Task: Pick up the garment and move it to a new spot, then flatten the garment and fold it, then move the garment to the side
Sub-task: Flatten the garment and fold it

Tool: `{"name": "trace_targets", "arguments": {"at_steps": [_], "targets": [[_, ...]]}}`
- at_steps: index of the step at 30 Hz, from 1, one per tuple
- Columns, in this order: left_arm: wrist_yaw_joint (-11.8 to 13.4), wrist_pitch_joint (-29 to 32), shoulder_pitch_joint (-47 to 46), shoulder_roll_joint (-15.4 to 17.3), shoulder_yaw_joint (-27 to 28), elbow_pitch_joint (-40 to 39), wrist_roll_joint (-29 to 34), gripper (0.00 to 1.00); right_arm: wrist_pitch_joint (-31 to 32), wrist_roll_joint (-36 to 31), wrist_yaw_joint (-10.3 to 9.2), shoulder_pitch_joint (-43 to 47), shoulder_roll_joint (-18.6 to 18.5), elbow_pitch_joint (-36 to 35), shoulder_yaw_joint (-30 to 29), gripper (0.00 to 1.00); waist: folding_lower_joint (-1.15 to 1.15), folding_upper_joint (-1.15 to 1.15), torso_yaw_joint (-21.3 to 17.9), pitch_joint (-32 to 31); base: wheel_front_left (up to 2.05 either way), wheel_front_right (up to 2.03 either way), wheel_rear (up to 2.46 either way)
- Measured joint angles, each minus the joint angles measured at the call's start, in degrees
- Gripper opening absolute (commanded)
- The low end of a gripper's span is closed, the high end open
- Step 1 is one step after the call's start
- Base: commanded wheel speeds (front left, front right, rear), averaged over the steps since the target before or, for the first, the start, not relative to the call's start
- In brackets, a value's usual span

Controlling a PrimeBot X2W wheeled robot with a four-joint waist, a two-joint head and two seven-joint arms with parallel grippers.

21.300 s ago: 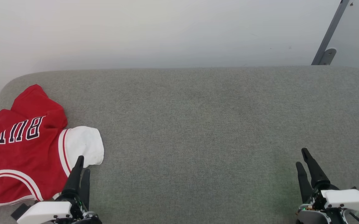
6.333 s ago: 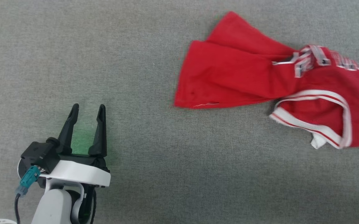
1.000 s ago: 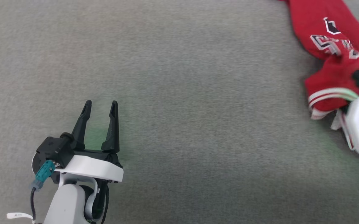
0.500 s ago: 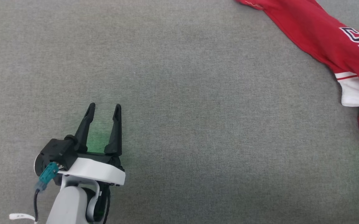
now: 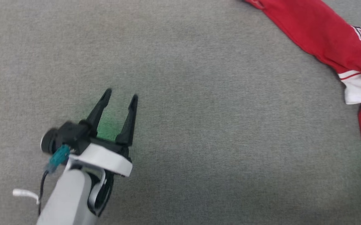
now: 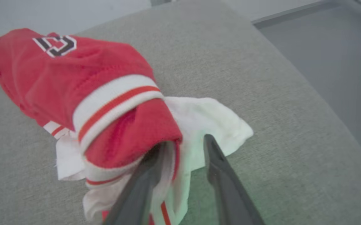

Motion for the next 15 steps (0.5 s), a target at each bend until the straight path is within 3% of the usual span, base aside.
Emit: {"name": "trace_targets", "arguments": {"at_steps": [4,9,13,15], "targets": [[0.0,3.8,-5.9,5.3,-7.3,-2.4,-2.8,1.00,-6.8,0.1,0.00,1.2,-0.1,-1.1,-0.6,1.00,0.00,0.00,-1.3,-0.8,0.00,0.00,0.00],[0.0,14.5,-17.2,12.1,-18.9,-7.7,-11.2,1.00,-15.6,0.7,-0.01,4.2,0.6,-5.4,0.5,1.00,0.00,0.00,-3.8,-1.7,0.00,0.00,0.00],[0.0,26.4,-27.7,14.0,-28.6,-9.6,-21.1,1.00,-20.0,1.8,0.00,6.1,2.9,-8.4,1.2,1.00,0.00,0.00,-6.7,-1.8,0.00,0.00,0.00],[0.0,32.5,-32.0,13.4,-32.4,-8.7,-26.5,1.00,-21.3,2.7,-0.01,6.6,4.1,-10.0,1.9,1.00,0.00,0.00,-8.3,-1.7,0.00,0.00,0.00]]}}
